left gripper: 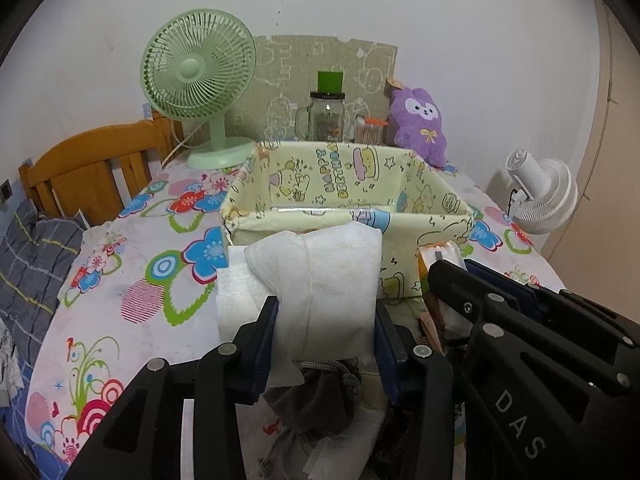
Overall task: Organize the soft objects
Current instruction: 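Lift the white towel with the left gripper while the right gripper carries the packet toward the box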
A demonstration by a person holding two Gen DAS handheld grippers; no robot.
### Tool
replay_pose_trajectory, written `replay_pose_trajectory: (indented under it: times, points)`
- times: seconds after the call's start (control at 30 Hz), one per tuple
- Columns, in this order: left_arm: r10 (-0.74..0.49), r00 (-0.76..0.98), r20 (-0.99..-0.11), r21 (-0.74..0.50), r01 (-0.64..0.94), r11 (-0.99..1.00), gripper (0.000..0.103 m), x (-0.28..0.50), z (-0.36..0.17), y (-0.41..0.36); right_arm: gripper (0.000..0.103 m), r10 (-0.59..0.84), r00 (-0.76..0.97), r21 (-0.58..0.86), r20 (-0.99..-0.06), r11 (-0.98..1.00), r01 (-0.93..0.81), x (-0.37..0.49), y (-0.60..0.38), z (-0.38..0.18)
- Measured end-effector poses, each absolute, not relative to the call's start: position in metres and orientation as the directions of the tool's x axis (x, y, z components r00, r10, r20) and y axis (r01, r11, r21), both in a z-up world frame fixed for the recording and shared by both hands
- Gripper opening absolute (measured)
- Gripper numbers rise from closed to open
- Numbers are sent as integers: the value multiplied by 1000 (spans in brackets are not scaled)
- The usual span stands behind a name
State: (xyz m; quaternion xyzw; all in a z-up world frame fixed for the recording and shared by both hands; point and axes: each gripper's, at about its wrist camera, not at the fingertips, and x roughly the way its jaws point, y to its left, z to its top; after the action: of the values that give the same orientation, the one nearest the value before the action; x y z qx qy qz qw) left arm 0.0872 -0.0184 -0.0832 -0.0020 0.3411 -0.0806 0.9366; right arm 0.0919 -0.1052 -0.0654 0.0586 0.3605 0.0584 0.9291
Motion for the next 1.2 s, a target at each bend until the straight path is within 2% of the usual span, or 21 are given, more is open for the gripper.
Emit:
replay_pose_trajectory:
  times: [0.67,1.2]
  points:
    - [-166,826,-539,-35,175,984,45,56,-21,-25,17,129,810,139,-572,988,-59,64,-115,-1]
    - [-169,849,-501,-33,177,984,45,63,5,-27,17,134,833,138,-536,988,-70,71,-116,28]
